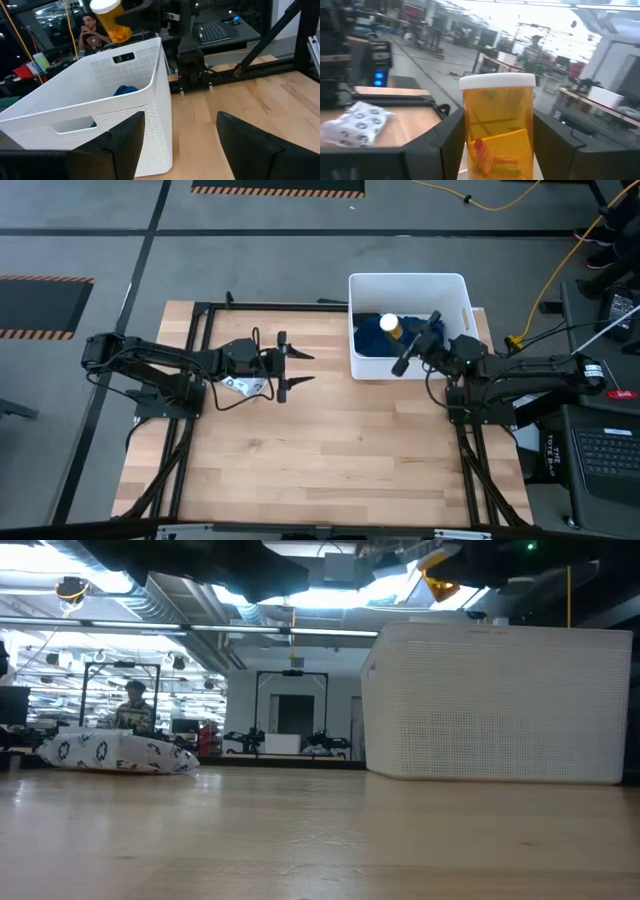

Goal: Pick & place medical supplies in basket/bin
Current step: Put the orange pill bottle into the white container

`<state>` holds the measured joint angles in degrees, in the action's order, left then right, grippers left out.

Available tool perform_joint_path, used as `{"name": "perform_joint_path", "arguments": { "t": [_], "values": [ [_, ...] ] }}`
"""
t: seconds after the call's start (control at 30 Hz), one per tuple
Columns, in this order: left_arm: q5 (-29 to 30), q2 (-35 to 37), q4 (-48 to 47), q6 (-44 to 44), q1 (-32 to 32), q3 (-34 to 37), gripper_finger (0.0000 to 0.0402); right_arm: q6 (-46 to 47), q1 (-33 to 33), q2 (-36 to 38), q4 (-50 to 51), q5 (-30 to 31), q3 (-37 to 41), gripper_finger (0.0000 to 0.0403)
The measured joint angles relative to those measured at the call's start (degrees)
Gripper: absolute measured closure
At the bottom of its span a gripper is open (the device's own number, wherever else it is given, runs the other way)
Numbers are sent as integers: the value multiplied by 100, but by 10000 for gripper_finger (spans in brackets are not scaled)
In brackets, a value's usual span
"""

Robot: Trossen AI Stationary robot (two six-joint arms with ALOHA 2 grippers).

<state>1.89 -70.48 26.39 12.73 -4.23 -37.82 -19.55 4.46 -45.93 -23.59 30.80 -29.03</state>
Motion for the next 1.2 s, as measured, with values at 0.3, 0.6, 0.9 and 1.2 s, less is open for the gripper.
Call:
{"name": "perform_joint_path", "arguments": {
  "t": [0.3, 0.6, 0.9, 1.2],
  "values": [
    [0, 0, 2, -1, 0, 0, 162, 158, 364, -9, 431, 279, -274, 205],
    [0, 0, 2, -2, 0, 0, 162, 1140, 857, -10, 2293, 263, -974, 205],
    [0, 0, 2, -4, 0, 0, 162, 1988, 1045, -202, 4854, 206, -2164, 205],
    [0, 0, 0, -20, 0, -2, 162, 1967, 1471, -383, 5958, -219, -2730, 205]
  ]
}}
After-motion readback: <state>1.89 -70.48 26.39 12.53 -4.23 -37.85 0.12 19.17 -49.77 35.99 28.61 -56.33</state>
